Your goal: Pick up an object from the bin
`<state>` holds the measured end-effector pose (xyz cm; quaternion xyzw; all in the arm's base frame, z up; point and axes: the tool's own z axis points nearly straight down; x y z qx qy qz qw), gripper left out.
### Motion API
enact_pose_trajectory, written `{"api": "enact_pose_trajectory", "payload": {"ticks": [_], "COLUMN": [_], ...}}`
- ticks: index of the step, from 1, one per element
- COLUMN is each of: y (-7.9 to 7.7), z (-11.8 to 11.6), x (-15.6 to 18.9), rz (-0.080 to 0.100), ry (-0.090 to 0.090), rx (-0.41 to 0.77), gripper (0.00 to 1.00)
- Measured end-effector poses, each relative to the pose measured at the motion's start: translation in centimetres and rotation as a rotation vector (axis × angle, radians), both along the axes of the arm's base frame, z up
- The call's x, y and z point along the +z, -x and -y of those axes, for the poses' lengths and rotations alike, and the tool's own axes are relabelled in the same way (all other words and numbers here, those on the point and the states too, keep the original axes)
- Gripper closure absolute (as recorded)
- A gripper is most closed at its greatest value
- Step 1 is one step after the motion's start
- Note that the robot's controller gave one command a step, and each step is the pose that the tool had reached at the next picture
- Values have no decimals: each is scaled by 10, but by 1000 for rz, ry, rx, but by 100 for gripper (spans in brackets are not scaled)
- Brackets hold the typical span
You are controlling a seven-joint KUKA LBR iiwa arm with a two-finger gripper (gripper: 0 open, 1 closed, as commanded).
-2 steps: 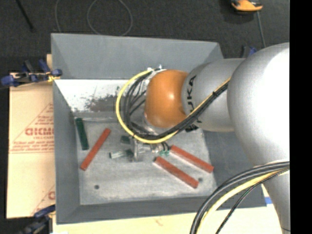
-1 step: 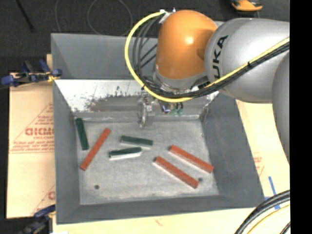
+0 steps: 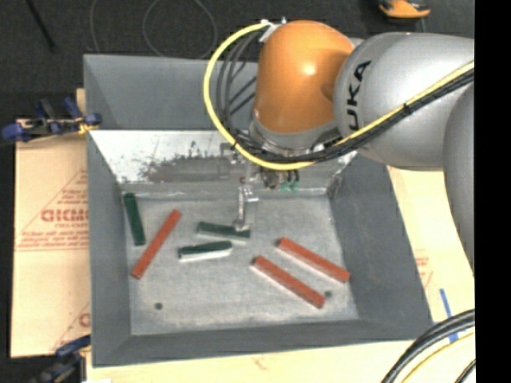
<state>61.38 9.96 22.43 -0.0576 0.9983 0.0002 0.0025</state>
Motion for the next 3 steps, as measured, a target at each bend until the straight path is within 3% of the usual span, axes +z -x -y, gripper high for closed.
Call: {"api": "enact_pose_trajectory", "payload": {"ticks": [1, 2, 3], "y": [4, 1, 2], "z": [20, 19, 54], "x": [-155, -150, -22], "rz": [-8, 1, 8], "ry": [3, 1, 3], "rx": [93, 91, 120], "gripper": [0, 100, 100]}}
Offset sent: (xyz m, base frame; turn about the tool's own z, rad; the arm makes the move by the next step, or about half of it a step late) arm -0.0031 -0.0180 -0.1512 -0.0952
